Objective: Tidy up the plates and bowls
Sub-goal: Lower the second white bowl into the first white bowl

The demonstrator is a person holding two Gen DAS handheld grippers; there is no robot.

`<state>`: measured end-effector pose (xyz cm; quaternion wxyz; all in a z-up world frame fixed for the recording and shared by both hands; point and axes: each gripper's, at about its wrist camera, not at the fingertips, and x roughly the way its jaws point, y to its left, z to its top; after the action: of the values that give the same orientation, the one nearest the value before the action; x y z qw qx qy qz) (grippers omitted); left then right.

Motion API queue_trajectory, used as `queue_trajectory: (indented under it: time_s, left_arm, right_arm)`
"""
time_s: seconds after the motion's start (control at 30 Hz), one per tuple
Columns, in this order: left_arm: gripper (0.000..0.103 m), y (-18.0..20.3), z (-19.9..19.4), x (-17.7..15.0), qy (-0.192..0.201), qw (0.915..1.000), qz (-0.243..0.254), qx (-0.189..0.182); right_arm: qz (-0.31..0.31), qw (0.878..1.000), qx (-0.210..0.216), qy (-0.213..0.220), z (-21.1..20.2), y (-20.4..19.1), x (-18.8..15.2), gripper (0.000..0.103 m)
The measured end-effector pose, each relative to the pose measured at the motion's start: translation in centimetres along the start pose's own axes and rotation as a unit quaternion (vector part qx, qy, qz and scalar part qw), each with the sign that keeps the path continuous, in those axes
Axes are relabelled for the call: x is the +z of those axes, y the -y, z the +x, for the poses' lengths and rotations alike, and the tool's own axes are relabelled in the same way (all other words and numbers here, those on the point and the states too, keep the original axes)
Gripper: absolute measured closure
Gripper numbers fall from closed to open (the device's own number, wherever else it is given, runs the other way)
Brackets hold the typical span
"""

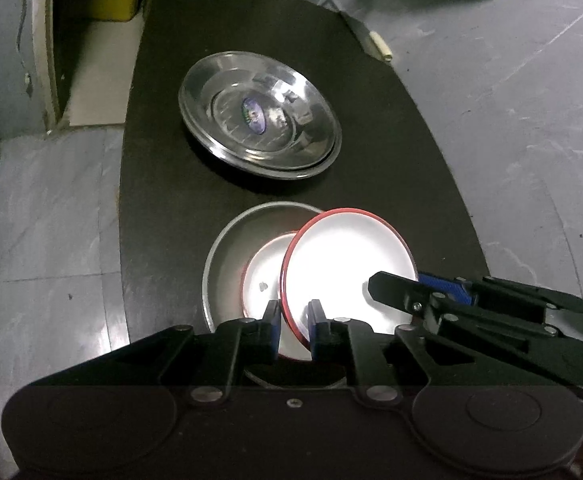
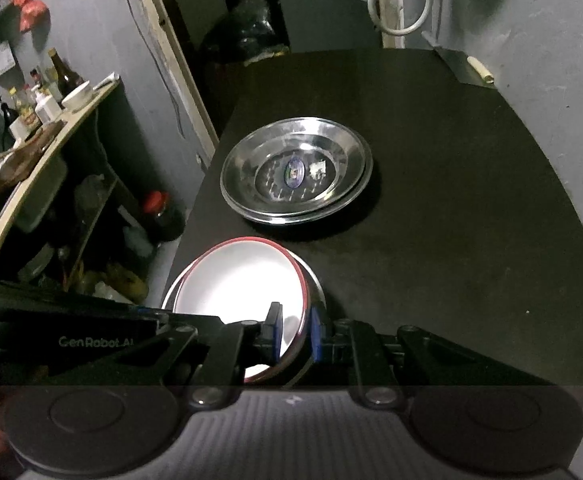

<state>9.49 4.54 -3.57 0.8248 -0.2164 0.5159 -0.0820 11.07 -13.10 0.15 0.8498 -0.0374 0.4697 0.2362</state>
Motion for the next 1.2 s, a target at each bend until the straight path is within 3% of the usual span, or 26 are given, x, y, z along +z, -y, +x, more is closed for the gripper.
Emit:
queue_trajectory:
  time_s: [0.57,1.2]
  left_arm:
    - [0.087,0.0,0.7,0.6,-0.033,0.9991,-0.019,0.016]
    - [0.066,0.9,0.9,1.2,-0.039,0.9986,-0.011,0.033]
  right_arm:
    - [-0.025,0.999,0.003,-0.033,1.7,0.0,0.6,0.087]
    - [-0.014,0.999,0.021,-0.045,2.3,0.6,0.6,0.087]
